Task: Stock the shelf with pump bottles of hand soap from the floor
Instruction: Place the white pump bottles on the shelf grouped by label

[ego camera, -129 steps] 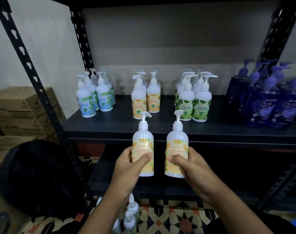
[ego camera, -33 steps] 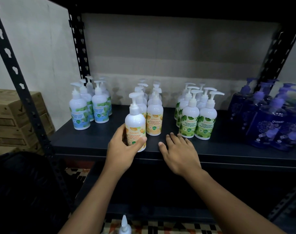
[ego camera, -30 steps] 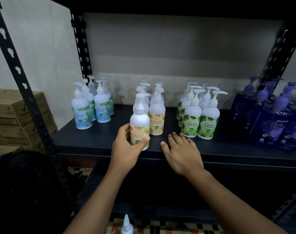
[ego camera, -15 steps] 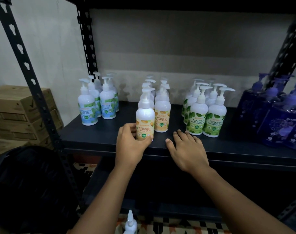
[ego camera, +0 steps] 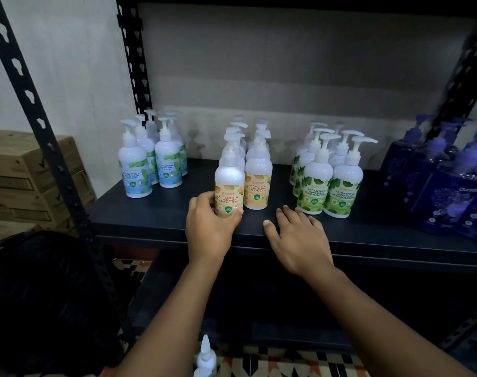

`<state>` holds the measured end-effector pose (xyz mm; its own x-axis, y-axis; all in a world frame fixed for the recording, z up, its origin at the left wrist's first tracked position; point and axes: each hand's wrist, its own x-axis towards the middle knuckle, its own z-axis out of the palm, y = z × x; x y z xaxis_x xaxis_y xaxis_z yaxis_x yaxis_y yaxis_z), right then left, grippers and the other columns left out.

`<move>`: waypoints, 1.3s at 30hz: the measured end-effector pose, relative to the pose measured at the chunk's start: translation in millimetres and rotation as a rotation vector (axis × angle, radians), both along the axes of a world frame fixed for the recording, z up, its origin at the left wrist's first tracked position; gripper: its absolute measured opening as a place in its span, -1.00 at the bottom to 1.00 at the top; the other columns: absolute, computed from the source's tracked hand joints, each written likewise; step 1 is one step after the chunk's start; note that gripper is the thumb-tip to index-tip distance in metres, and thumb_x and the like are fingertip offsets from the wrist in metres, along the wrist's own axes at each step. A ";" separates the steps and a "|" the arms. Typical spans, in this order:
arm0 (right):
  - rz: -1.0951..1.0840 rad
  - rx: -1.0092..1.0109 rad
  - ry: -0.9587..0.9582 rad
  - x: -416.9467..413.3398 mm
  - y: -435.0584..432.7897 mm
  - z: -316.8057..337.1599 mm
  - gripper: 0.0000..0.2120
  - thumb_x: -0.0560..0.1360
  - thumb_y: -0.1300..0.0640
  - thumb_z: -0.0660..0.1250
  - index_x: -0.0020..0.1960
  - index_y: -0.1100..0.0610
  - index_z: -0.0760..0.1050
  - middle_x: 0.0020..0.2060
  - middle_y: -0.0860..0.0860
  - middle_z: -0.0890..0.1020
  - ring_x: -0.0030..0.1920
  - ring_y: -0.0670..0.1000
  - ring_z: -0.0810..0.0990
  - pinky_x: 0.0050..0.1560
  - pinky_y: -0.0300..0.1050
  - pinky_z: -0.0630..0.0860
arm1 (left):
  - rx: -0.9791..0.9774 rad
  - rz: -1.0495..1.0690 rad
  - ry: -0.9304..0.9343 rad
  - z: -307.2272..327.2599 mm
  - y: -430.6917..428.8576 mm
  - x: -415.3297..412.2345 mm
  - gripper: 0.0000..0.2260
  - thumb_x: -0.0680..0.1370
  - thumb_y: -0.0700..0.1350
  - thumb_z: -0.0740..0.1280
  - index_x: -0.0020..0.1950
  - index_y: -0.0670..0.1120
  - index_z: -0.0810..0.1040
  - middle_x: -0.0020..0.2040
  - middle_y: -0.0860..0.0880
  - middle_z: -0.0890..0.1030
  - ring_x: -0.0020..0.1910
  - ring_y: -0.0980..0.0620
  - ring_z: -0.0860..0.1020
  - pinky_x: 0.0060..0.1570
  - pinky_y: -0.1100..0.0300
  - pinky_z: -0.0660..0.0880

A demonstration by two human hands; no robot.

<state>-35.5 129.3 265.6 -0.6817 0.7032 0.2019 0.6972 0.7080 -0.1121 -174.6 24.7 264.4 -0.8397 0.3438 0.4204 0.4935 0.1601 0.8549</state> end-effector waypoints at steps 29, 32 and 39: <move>0.219 -0.740 0.574 107.1 -90.8 -52.3 -0.80 0.57 -0.07 0.37 0.16 -0.05 0.61 0.03 -0.16 0.62 0.02 -0.24 0.58 0.01 -0.36 0.50 | -0.208 -0.238 -0.230 -70.3 -164.6 72.3 -0.70 0.54 -0.01 0.46 0.25 0.06 0.52 0.19 0.12 0.55 0.07 0.20 0.60 -0.02 0.33 0.51; 0.259 -0.844 0.440 112.5 -106.3 -66.9 -0.82 0.57 -0.08 0.37 0.12 -0.06 0.61 -0.05 -0.14 0.64 -0.05 -0.21 0.59 -0.09 -0.38 0.43 | -0.266 -0.232 -0.328 -93.9 -192.9 85.0 -0.71 0.55 -0.03 0.46 0.24 0.00 0.54 0.13 0.09 0.60 0.03 0.20 0.61 -0.06 0.32 0.50; 0.288 -0.899 0.169 109.0 -120.4 -119.0 -0.83 0.55 -0.10 0.38 0.09 -0.06 0.60 -0.07 -0.13 0.67 -0.04 -0.15 0.62 0.01 -0.18 0.55 | -0.394 -0.178 -0.494 -149.1 -230.4 97.2 -0.80 0.51 -0.04 0.49 0.09 0.01 0.58 0.01 0.07 0.65 0.00 0.09 0.64 0.07 0.14 0.57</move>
